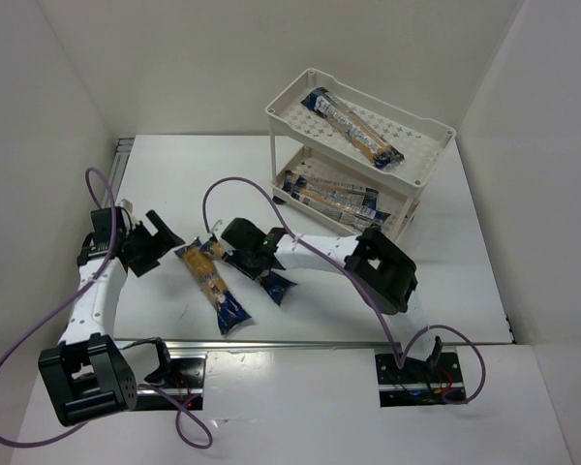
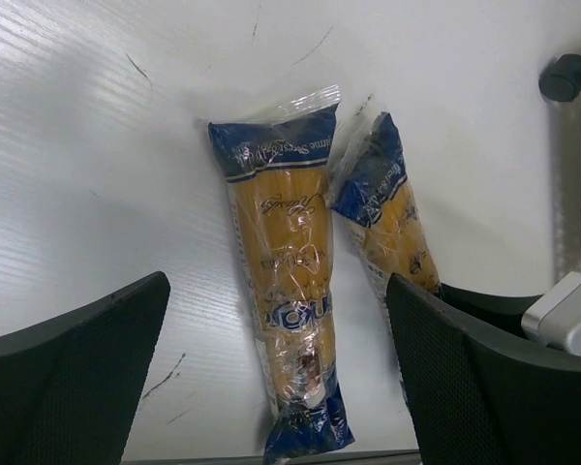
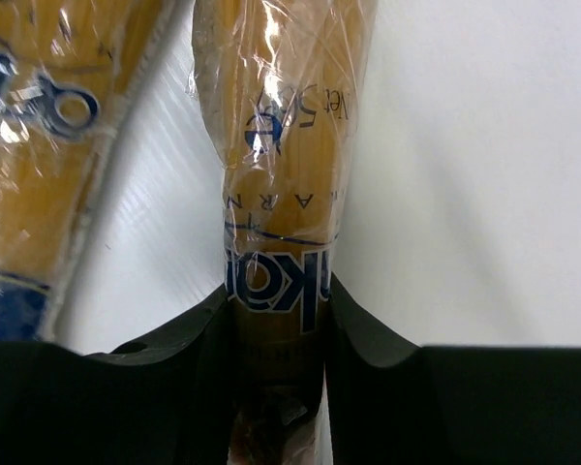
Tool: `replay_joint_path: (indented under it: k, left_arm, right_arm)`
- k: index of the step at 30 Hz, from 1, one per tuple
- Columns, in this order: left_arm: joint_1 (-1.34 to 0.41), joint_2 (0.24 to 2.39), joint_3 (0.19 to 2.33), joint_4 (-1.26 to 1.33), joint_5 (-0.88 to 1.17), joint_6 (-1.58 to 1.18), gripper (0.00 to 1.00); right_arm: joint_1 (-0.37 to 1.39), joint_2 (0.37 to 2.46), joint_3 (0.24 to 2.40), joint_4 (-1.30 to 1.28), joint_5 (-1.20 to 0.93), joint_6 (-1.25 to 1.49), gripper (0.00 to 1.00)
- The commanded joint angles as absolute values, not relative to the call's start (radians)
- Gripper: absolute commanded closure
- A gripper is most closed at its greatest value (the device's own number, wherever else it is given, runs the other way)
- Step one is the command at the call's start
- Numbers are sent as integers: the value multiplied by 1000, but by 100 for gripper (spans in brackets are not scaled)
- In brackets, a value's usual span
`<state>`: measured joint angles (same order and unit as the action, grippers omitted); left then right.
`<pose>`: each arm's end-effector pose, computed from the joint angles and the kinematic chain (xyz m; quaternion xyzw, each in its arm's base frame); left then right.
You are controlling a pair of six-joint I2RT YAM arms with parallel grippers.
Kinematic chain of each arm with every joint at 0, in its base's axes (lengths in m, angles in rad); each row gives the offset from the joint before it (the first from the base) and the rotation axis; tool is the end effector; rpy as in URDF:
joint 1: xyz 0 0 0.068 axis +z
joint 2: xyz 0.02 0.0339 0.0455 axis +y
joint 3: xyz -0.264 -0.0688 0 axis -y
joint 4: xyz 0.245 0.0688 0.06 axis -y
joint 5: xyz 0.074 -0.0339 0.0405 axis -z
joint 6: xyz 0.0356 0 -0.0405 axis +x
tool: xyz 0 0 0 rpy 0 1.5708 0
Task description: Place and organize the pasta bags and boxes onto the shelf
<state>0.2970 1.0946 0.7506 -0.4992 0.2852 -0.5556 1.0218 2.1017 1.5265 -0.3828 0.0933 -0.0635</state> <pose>0.2150 0.0553 0.2412 -0.3365 0.8632 -0.1771 0.3321 0.2402 0.3863 0.1687 -0.4798 0.8228 0.0995 0.2879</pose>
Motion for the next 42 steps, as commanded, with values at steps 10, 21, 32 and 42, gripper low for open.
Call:
replay_joint_path:
  k: [10, 21, 32, 42]
  left_arm:
    - [301, 1045, 736, -463, 310, -563, 0]
    - [301, 1017, 736, -463, 310, -563, 0]
    - [301, 1026, 736, -463, 310, -563, 0]
    - [301, 1035, 736, -463, 310, -563, 0]
  right_arm:
    - [1023, 1702, 1424, -287, 492, -446, 100]
    - [793, 1589, 1269, -92, 689, -669, 100]
    - [601, 1646, 1201, 132, 597, -870, 100]
    - [558, 1775, 1258, 110, 601, -876, 71]
